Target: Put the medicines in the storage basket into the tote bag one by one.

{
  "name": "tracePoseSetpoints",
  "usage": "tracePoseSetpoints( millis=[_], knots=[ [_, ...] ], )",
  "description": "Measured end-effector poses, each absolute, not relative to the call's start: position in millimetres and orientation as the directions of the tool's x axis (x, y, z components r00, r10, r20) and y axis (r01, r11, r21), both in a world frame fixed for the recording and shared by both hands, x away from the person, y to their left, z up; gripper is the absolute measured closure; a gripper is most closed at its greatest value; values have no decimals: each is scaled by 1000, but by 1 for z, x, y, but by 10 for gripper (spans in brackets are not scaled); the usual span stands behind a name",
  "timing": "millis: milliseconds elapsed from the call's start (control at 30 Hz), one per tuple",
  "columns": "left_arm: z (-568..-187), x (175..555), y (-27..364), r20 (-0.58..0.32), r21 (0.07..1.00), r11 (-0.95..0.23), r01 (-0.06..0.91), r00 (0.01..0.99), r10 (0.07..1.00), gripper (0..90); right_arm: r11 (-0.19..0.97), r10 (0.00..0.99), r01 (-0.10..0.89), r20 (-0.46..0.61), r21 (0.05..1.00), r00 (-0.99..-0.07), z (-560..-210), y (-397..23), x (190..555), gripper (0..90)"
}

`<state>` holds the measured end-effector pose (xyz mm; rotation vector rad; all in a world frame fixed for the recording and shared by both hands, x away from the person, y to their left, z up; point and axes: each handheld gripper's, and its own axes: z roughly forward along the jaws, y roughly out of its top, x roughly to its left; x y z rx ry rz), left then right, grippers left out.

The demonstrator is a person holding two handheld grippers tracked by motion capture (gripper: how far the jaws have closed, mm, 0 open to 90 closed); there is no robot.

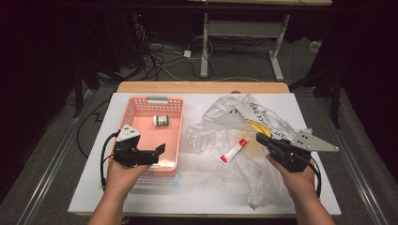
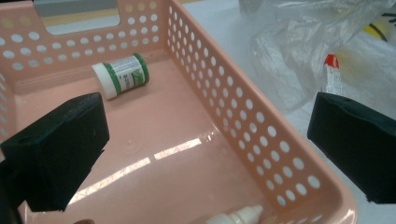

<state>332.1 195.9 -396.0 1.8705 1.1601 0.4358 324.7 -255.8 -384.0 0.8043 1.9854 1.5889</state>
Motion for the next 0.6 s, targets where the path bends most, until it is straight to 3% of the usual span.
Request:
tracePoseSetpoints(
  millis=[300,600],
  knots=[
    [-380,357,175,-119,823,-208,529,518,847,0,150,700,154,5,977,-714,-383,-258,324,900],
    [-386,388,173,-146,797,-192,573,491,859,0,148,700,153,6,977,-715,-383,-259,324,900]
  ],
)
